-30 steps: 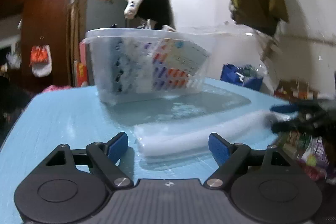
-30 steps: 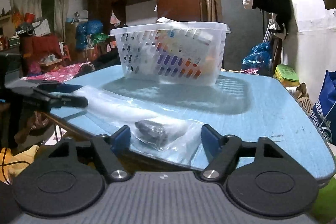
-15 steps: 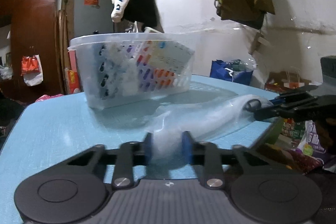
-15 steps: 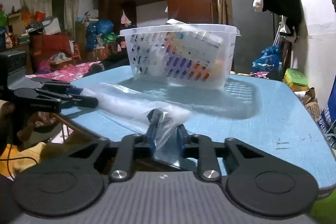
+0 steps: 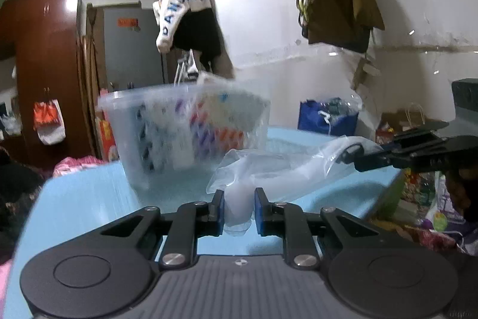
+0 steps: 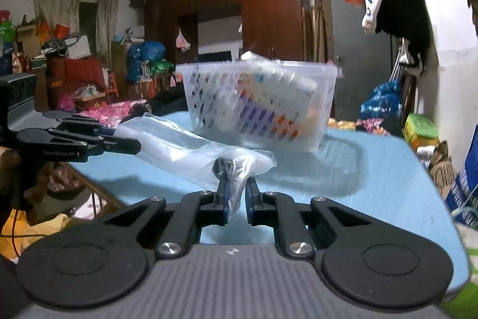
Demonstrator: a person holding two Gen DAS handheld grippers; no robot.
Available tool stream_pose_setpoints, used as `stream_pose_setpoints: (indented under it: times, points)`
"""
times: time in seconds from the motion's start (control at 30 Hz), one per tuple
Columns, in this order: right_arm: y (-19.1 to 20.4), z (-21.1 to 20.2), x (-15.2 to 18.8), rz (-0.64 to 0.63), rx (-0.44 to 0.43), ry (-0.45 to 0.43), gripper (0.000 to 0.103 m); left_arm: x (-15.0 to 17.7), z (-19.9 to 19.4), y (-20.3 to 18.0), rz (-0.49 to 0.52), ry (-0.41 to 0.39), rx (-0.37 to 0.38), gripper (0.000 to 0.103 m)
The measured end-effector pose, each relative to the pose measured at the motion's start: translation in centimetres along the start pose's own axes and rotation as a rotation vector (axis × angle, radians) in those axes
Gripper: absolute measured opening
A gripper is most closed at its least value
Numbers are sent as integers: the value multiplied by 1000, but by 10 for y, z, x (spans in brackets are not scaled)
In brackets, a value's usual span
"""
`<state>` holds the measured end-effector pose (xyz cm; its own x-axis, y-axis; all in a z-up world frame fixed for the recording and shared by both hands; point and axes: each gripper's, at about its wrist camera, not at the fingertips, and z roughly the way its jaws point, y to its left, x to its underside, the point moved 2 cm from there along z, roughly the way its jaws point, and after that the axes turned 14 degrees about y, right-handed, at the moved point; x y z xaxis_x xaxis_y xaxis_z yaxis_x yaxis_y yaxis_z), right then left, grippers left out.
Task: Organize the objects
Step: 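Lift the wrapped roll with both grippers over the basket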
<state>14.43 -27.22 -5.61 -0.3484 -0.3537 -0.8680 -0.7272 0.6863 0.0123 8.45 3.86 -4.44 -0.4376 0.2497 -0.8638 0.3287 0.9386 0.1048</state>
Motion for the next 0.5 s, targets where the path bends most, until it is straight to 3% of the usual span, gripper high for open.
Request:
stream_pose_setpoints:
  times: [0.33, 0.5]
  points:
    - [-32, -16, -89, -34, 50, -155, 10, -92, -13, 7, 13, -157, -46, 23]
    - [-51, 0, -137, -25, 48, -168, 10, -140, -2, 27, -6, -171, -88, 23]
